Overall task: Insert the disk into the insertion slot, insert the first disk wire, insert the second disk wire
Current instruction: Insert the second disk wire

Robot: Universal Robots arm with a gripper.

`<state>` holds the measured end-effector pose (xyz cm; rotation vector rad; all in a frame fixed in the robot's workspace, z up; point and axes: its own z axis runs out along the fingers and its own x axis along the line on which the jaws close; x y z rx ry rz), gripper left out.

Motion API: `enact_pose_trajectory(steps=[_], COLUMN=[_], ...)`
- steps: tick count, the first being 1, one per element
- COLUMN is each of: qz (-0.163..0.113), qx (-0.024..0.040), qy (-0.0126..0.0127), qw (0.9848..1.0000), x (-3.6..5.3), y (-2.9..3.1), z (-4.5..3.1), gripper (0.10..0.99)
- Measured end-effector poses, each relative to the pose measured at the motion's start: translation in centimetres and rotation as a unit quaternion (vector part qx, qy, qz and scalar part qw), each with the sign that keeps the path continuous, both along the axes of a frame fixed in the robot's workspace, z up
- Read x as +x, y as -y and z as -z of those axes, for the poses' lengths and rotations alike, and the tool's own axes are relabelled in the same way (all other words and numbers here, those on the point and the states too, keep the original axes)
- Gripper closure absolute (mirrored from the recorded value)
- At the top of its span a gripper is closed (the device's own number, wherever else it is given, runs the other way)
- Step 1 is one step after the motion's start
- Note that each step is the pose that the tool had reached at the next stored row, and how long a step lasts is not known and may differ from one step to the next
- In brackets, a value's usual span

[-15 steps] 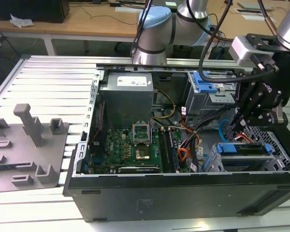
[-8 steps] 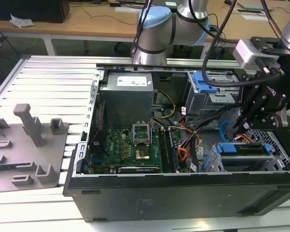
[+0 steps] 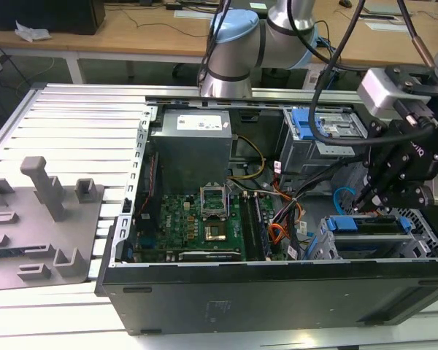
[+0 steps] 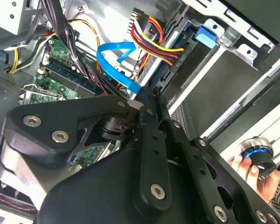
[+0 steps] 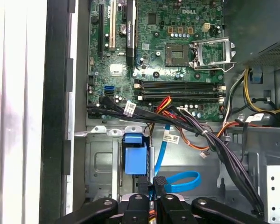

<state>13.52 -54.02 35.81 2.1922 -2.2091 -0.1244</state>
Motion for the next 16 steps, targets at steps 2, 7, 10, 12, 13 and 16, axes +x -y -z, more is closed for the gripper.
enact_pose_trajectory(steps=[2, 7, 10, 12, 13, 16], qz=[0.014, 0.031, 0.031, 0.031, 0.031, 0.031], qx=[-0.0002, -0.0003, -0.0002, -0.0002, -0.0002, -0.0003], qy=[0.0, 0.0, 0.0, 0.0, 0.0, 0.0], qw=[0.9999, 0.9995, 0.9995, 0.9995, 0.9995, 0.9995], x=[0.03, 0.03, 0.03, 0.42, 0.58, 0.86], y=[0.0, 0.0, 0.01, 0.01, 0.01, 0.19], z=[0.06, 0.1, 0.2, 0.5, 0.57, 0.71], gripper=[0.925, 0.925, 0.925, 0.925, 0.925, 0.925])
